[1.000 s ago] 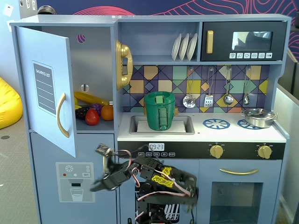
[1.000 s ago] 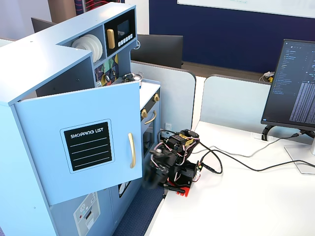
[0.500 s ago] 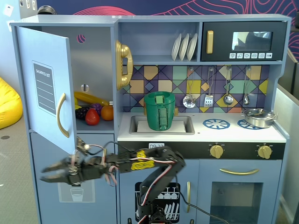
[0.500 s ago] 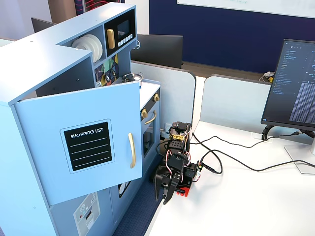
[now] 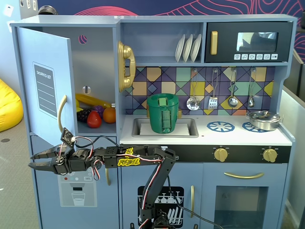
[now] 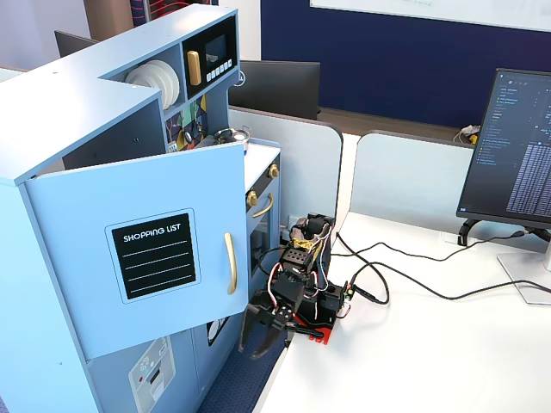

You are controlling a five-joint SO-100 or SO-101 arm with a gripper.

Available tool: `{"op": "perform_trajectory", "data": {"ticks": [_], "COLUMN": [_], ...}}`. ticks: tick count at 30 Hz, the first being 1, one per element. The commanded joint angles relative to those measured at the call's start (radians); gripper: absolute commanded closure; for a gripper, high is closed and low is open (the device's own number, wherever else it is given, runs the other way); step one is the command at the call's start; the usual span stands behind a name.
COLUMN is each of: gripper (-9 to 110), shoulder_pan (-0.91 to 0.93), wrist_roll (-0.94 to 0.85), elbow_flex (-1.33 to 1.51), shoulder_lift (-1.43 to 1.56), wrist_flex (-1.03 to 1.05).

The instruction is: Close the left cabinet door

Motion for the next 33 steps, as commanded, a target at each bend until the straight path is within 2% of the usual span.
{"op": "perform_trajectory", "data": {"ticks": [1,11,25,33], "gripper": [102,102,102,102], "shoulder_pan": [0.063,0.195,0.62,0.744], "wrist_roll": [-0.012,-0.028,-0.075,-0.103], "elbow_flex": [-0.048,0.031,0.058,0.041], "shoulder_lift": [0.04,0.14,0.212,0.204], "wrist_flex": [0.008,0.04,0.055,0.035]}}
